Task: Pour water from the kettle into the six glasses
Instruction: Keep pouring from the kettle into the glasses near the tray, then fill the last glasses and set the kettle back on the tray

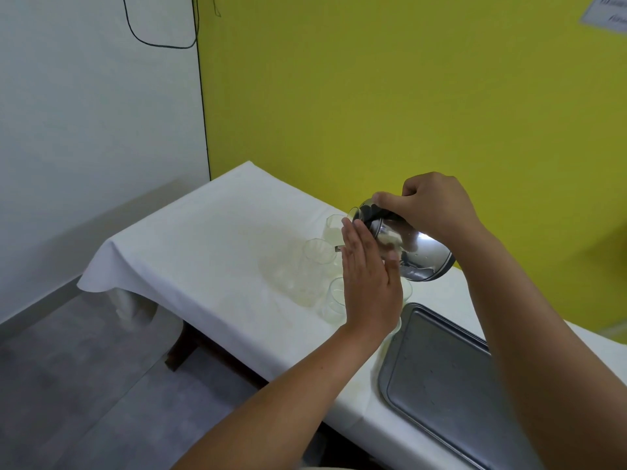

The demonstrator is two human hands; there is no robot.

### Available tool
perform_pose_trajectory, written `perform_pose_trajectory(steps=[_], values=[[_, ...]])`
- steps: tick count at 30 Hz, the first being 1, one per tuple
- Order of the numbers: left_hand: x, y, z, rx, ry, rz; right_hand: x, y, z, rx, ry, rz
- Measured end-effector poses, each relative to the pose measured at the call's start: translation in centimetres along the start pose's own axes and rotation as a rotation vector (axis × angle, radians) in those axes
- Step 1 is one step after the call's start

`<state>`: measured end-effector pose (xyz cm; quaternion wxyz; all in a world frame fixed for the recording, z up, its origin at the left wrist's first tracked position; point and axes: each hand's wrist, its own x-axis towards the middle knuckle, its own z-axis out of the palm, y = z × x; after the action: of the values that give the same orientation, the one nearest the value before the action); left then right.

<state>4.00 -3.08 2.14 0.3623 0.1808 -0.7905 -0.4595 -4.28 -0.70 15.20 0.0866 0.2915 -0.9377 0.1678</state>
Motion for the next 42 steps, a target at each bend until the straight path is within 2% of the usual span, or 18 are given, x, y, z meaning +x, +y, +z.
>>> perform_pose_trajectory(steps=[5,18,29,36,42], values=[[-0.2,0.3,0.2,0.008,-0.031,0.011,-0.5,0.8,0.0,0.056,0.018,0.054],[0.0,-1.3,-0.8,0.111,-0.207,0.188,-3.5,4.2,1.4,0.484,0.045,0.311],[0.7,0.3,-0.9,0.252,-0.298,0.356,-6.4,6.6,0.9,0.841,0.075,0.534],[-1.8,1.3,0.3,0.177,-0.303,0.285,-7.3,8.1,0.2,0.735,0.077,0.493],[-4.8,1.4,1.2,0.102,-0.307,0.173,-7.9,8.1,-0.3,0.414,0.039,0.406]])
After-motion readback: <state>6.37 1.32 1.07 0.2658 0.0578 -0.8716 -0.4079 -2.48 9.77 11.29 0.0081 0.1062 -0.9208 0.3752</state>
